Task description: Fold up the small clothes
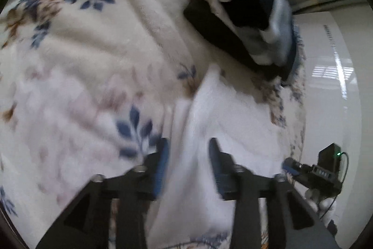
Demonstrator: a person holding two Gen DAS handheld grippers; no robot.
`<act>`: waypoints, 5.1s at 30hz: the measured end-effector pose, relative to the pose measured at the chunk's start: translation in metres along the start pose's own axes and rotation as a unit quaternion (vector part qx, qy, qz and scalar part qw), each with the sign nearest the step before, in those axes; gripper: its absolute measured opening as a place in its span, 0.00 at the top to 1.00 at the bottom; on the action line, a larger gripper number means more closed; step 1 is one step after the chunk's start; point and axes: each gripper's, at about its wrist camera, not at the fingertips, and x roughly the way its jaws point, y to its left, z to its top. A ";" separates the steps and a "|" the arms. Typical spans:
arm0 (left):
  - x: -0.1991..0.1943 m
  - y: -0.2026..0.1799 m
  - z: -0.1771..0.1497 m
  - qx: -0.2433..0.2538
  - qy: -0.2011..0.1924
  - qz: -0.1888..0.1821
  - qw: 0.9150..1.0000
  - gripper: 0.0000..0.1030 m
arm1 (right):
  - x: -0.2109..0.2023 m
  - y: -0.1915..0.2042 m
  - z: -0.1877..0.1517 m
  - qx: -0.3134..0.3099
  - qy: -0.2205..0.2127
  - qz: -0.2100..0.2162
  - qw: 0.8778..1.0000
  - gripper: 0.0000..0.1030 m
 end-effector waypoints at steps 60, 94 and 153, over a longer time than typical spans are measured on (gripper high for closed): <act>0.069 0.016 0.076 -0.009 0.046 0.003 0.999 0.75 | 0.058 0.036 0.087 -0.082 0.002 -0.118 0.990 0.90; -0.043 -0.058 0.007 -0.039 0.029 -0.213 0.976 0.74 | 0.004 0.061 -0.049 -0.062 0.108 0.158 0.980 0.53; -0.252 -0.273 -0.036 0.208 -0.249 0.218 0.920 0.00 | -0.301 0.297 -0.134 -0.227 -0.328 -0.285 0.871 0.00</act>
